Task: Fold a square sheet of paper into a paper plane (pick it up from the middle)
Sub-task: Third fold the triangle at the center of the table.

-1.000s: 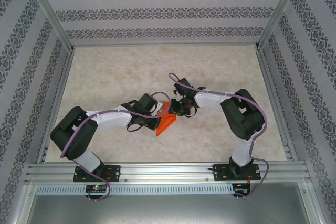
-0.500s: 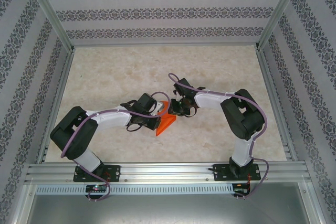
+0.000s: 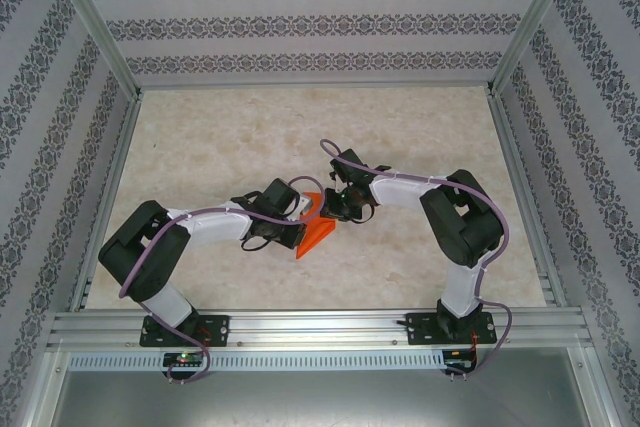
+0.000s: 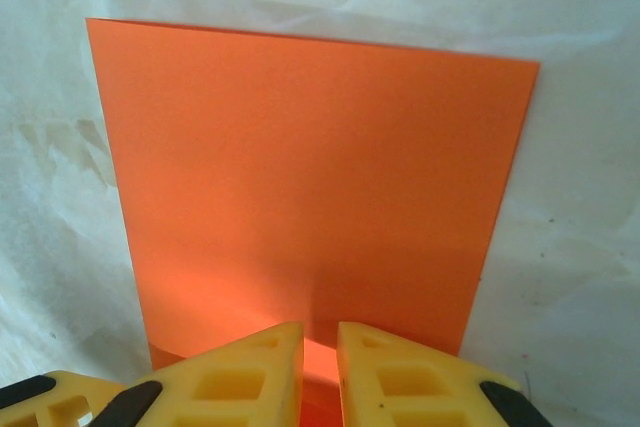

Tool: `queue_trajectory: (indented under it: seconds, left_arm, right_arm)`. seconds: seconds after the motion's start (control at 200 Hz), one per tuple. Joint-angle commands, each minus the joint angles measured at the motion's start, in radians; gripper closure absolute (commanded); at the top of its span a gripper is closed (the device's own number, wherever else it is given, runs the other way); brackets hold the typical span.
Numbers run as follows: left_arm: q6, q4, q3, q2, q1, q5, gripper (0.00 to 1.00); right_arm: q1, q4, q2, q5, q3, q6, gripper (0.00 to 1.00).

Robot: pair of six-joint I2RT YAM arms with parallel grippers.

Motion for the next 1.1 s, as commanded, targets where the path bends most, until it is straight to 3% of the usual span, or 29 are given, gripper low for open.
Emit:
queue_trajectory:
  seconds: [0.0, 0.31, 0.52, 0.739, 1.099]
  left_arm:
    - [0.035, 0.006, 0.007, 0.025, 0.015, 0.001, 0.96]
    - [0.040, 0.012, 0.005, 0.047, 0.014, 0.041, 0.96]
    - [0.040, 0.012, 0.009, 0.054, 0.015, 0.049, 0.95]
    - [0.038, 0.006, 0.007, 0.045, 0.015, 0.040, 0.95]
    - [0.040, -0.002, 0.014, 0.052, 0.014, 0.042, 0.95]
  right_arm:
    - [0.009, -0.026, 0.011, 0.028, 0.016, -0.011, 0.81]
    - [-0.003, 0.071, -0.192, 0.025, -0.048, 0.050, 0.77]
    - [0.017, 0.221, -0.276, 0.014, -0.201, 0.158, 0.87]
    - [0.072, 0.415, -0.235, -0.062, -0.276, 0.278, 0.92]
    - [0.094, 0.453, -0.177, -0.048, -0.300, 0.322, 0.92]
